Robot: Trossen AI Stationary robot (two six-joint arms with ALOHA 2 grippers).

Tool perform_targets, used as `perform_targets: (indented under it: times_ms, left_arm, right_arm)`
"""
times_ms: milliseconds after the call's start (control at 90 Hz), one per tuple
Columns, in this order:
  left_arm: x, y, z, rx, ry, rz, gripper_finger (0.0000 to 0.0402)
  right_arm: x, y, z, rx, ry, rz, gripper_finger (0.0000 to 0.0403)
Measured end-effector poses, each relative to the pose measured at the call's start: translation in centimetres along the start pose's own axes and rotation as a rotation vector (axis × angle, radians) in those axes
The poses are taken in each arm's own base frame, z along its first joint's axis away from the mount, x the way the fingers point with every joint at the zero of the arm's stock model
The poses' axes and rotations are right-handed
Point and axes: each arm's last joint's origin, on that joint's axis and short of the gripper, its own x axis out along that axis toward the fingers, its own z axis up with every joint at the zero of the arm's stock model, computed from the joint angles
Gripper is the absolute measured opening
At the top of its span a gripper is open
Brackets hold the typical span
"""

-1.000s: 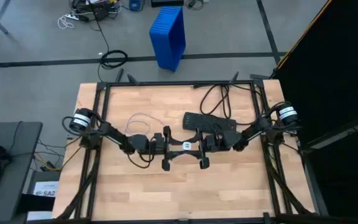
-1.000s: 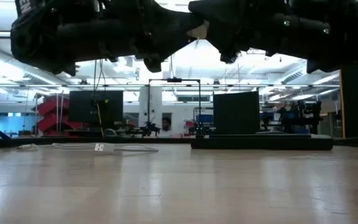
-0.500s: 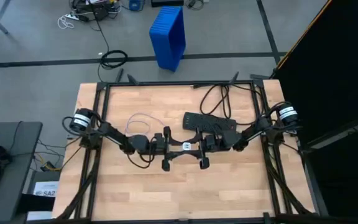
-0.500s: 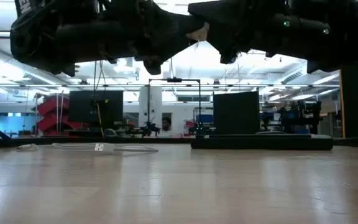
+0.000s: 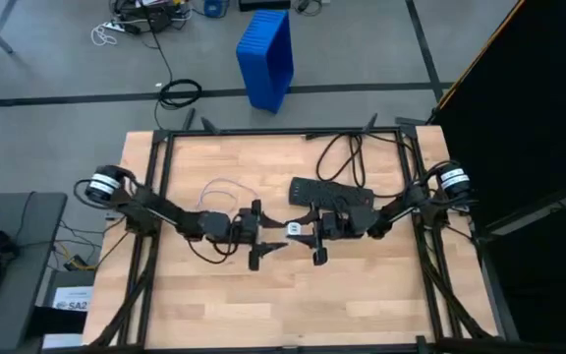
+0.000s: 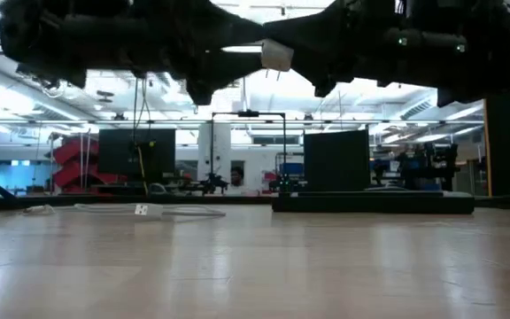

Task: Insert USB
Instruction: Insert the white charger cable into the white charger adapter

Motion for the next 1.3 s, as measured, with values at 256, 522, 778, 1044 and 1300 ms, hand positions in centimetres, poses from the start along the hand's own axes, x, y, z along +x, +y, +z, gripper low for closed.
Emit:
perform_targets:
  times_ms: [256,522,778,1044,1300]
  left_arm:
    - [-2.3,-0.2,0.9,-0.094,0.231,0.039,0.0217]
    - [-4.2,0.9,-1.0,-0.148,0.534,0.168,0.0211]
    - [-5.1,1.5,-2.2,-0.117,0.706,0.226,0.0211]
    - [-3.9,3.0,0.5,-0.114,0.874,0.241,0.0211]
    - [-1.4,4.6,3.1,-0.1,1.099,0.192,0.0211]
  right_arm:
    - [0.0,0.0,-0.8,-0.01,0.09,-0.005,0.0118]
    - [-0.4,0.0,-2.5,0.004,0.261,-0.005,0.0118]
    - [-0.4,0.0,-2.5,0.006,0.264,-0.006,0.0118]
    - [-0.3,-0.1,-2.5,0.008,0.256,-0.008,0.0118]
    - [-0.3,-0.2,-2.4,0.01,0.251,-0.008,0.0118]
